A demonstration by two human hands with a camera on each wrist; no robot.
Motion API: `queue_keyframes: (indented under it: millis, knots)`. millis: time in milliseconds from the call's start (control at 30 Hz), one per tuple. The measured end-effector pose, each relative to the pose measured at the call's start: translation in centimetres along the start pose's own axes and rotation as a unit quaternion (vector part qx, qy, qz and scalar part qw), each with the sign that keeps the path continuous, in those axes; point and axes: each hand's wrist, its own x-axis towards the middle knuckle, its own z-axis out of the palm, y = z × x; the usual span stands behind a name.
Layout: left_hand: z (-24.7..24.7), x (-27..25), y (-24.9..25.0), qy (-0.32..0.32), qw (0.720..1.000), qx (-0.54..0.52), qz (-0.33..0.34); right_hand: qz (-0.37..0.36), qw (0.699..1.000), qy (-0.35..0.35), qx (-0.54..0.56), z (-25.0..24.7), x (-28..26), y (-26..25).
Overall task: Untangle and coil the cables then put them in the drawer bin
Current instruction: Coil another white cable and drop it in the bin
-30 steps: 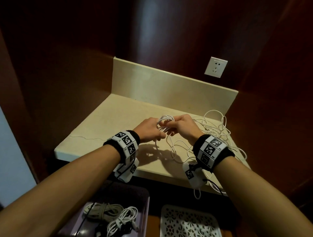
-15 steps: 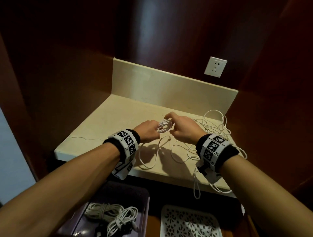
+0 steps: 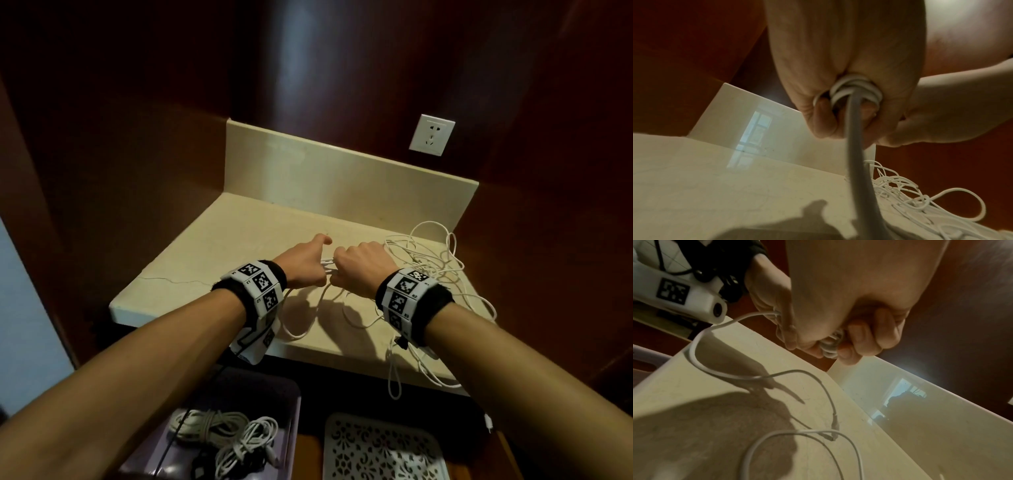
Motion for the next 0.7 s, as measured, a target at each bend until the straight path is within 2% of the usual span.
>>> queue_keyframes:
  millis: [100, 167, 233, 300, 367, 533, 700]
  knots:
    - [-0.3, -0.2, -0.4, 0.009, 1.000, -0.018, 0.010, 0.002, 1.000, -0.012, 0.007, -0.1, 0.0, 0.2]
    - [-0.8, -0.5, -0.6, 0.007, 0.999, 0.007, 0.033, 0.004, 1.000, -0.016, 0.013, -0.2, -0.1, 0.5]
    - [-1.2, -0.9, -0.6, 0.001, 0.992, 0.108, 0.063, -0.005, 1.000, -0.012, 0.000, -0.3, 0.0, 0.9]
    - [-1.4, -1.2, -0.7, -0.007, 0.973, 0.217, 0.078, -0.018, 1.000, -0.006, -0.015, -0.5, 0.0, 1.1]
    - [-1.5, -1.3, -0.9, -0.014, 0.959, 0.271, 0.085, -0.030, 0.999, -0.002, -0.028, -0.5, 0.1, 1.3]
    - [-1.6, -1.4, -1.3, -0.009, 0.951, 0.289, 0.112, -0.044, 0.998, 0.002, -0.041, -0.4, 0.4, 1.7]
    - [-1.1, -1.6, -1.0, -0.001, 0.946, 0.307, 0.108, -0.039, 0.999, 0.013, -0.035, 0.0, 0.8, 1.8]
